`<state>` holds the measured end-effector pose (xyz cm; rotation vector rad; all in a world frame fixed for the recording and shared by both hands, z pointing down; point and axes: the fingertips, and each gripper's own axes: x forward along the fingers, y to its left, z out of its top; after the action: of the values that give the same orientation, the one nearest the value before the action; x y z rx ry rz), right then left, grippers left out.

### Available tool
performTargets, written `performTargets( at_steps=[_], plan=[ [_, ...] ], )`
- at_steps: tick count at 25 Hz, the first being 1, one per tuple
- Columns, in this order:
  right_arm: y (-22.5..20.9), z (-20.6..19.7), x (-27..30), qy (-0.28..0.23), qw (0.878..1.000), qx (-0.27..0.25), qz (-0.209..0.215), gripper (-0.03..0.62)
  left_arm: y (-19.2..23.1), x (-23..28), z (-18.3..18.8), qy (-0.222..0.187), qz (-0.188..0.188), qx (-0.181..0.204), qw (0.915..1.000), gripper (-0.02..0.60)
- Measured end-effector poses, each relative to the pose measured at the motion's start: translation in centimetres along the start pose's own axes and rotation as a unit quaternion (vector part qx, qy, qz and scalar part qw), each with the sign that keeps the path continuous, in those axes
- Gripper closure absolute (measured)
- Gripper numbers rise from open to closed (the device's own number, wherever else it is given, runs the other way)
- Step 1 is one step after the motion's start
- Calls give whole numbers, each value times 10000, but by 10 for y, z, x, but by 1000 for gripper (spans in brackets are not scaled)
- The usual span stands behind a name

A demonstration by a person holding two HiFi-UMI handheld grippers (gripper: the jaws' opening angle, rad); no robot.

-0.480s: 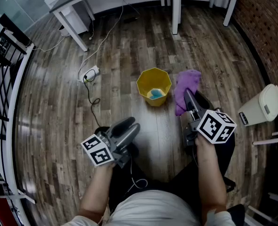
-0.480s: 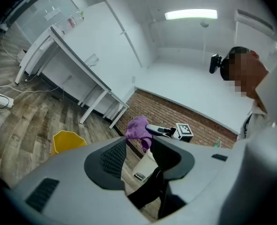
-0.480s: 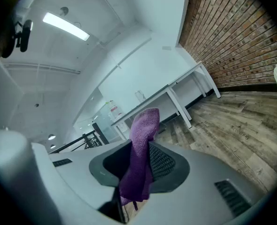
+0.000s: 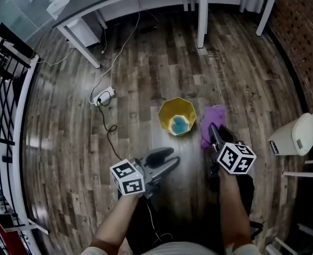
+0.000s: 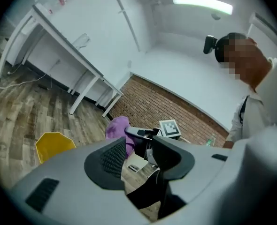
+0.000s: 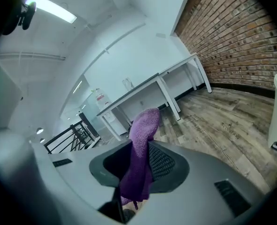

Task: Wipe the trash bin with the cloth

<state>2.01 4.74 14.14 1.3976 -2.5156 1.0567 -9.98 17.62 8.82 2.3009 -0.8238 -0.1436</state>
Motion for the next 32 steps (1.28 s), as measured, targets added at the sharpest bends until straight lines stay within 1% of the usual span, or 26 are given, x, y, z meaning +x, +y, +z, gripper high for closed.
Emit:
performTargets(
  at_steps=[1, 3, 6, 7, 8, 10, 13, 16, 19, 23, 25, 28, 32],
  plan=[
    [0, -1, -1, -17, 10000, -57, 21, 488, -1, -3, -2, 49, 32, 110, 9999, 407],
    [-4, -3, 3, -146, 9998, -131, 100, 488, 8, -12, -10, 32, 253, 351, 9991, 407],
    [-4, -14, 2, -307, 9988, -301, 238, 488, 20, -29, -27, 60, 693, 899, 9935, 407],
    [-2, -19, -4, -298, 9985, -383, 257, 488, 19, -35, -31, 62, 831, 1010, 9914, 407],
    [1, -24, -11, -262, 9982, -458, 270, 488, 17, -42, -33, 17, 963, 1025, 9901, 407],
    [7, -30, -24, -170, 9980, -521, 318, 488, 10, -54, -38, -94, 1121, 874, 9898, 407],
    [11, -32, -43, -194, 9970, -628, 406, 488, -5, -61, -48, -75, 1116, 845, 9901, 407],
    [2, -32, -46, -270, 9968, -573, 482, 488, -2, -53, -60, 44, 1118, 893, 9897, 407],
    [-14, -39, -28, -242, 9976, -545, 349, 488, 18, -43, -68, 246, 1086, 1029, 9884, 407],
    [-41, -56, 5, -20, 9989, -470, 3, 488, 61, -31, -64, 279, 1230, 1005, 9869, 407],
    [-53, -64, 16, 7, 9992, -393, -76, 488, 81, -17, -63, 477, 1255, 1123, 9846, 407],
    [-79, -74, 29, -36, 9996, -217, -149, 488, 109, 13, -73, 887, 1252, 1284, 9798, 407],
    [-117, -100, 52, 129, 9996, 71, -227, 488, 147, 53, -89, 1403, 1333, 1528, 9691, 407]
  ],
)
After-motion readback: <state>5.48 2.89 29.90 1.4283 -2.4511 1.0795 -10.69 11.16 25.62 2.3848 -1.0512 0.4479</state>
